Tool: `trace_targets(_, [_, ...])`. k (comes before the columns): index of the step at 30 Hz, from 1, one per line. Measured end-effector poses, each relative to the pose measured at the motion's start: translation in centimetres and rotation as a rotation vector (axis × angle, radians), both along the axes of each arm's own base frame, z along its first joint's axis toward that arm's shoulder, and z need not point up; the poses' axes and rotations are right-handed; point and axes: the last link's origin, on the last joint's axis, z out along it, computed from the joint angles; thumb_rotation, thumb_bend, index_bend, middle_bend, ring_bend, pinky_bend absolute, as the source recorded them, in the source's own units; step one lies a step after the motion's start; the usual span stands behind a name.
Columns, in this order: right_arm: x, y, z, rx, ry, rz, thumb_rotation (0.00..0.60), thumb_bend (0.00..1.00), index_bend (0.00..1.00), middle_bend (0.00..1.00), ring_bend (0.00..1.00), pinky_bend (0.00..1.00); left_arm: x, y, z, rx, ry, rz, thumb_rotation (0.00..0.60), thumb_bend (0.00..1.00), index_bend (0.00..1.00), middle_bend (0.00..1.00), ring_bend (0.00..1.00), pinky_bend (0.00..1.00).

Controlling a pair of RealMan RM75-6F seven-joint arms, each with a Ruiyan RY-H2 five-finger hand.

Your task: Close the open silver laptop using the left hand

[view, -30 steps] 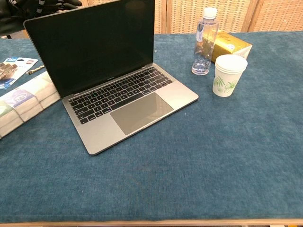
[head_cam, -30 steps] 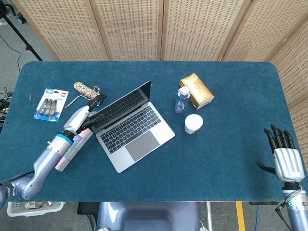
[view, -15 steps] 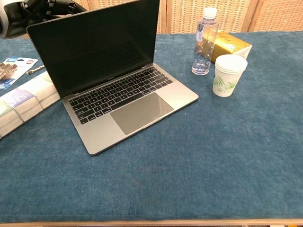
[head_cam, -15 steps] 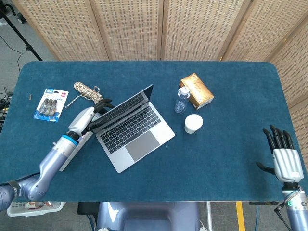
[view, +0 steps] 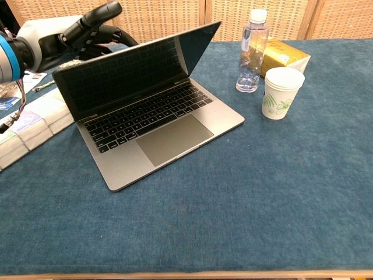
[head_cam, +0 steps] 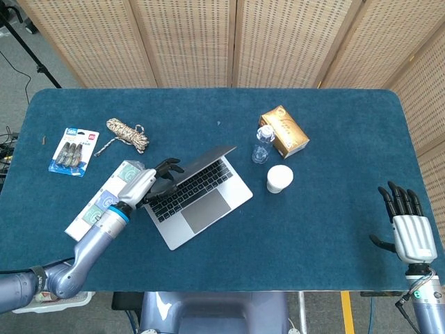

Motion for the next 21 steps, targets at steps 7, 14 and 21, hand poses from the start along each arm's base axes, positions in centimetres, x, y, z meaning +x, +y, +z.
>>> trace_targets(7, [0.0,0.0,0.0,0.0,0.001,0.0,0.6,0.0,0.0,0.0,0.0,0.0,0.1,-0.3,-1.1,-0.021,0.018,-0.006,0.0,0.0,0.28,0.17,0.31,0.29])
trace_targets(14, [0.0,0.0,0.0,0.001,0.001,-0.002,0.6,0.0,0.0,0.0,0.0,0.0,0.2,-0.7,-2.7,-0.05,0.047,-0.017,0.0,0.0,0.28,0.17,0.31,0.29])
trace_targets(21, [-0.2,-0.1,0.1,0.0,-0.001,-0.007,0.6,0.0,0.0,0.0,0.0,0.0,0.2,-1.2,-4.6,-0.076,0.064,-0.026,0.0,0.0,0.28,0.17,0.31,0.29])
